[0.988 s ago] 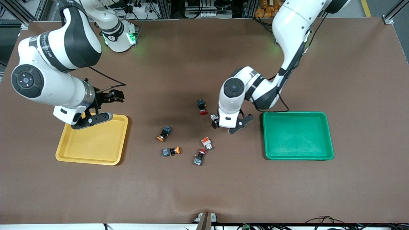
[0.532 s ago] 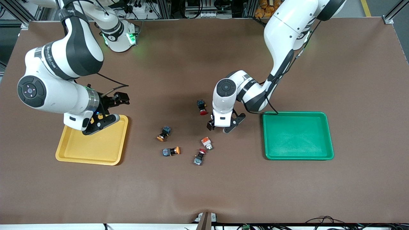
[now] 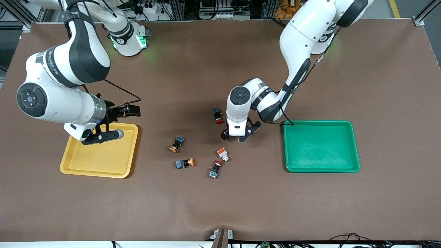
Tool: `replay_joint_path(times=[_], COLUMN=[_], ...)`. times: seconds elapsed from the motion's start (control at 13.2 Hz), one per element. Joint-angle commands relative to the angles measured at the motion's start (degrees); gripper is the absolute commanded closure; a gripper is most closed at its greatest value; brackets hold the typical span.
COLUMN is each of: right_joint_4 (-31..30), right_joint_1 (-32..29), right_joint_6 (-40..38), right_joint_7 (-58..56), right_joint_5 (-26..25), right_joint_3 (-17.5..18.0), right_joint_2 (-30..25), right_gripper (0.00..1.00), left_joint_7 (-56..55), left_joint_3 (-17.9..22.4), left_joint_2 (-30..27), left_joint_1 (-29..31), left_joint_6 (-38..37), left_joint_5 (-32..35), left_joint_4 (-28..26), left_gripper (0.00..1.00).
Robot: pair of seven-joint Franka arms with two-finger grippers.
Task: Place green and yellow buttons in trays
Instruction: 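Grasp the green button with the left gripper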
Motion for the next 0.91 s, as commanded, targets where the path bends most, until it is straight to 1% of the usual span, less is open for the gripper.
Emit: replay_joint_path(times=[0.0,0.15,0.38,0.61,0.84], right_joint_4=[0.75,0.67,0.76,0.85,0.58], right_joint_1=[0.08,0.6,2.36,5.61,7.37], right_joint_6=[-0.2,-0.2,1.81,4.8,5.6], right_joint_7=[4.33,9.58,20.47,35.75,45.7], right_joint_5=[0.85,0.85,0.85,0.32,0.23], right_joint_3=[0.08,0.16,0.16,0.08,0.16], right_joint_2=[-0.3,-0.3,-0.12,-0.03,0.84], right_gripper=[0.0,0.0,0.0,0.0,0.0], left_joint_7=[-4.24,-4.35,-2.25,4.6,10.58], left_joint_3=[0.37,0.46,0.46,0.28,-0.07], left_joint_2=[-0.51,-1.03,-5.07,-8.84,-12.28], left_joint_1=[-0.4,-0.49,1.79,5.3,8.99], left_joint_6=[0.9,0.55,-4.27,-7.26,-9.11], left_joint_5=[1.25,1.42,1.77,1.77,1.42], left_joint_4=[-0.76,-0.94,-0.85,-0.59,-0.32], left_gripper=[1.0,1.0,1.0,1.0,1.0])
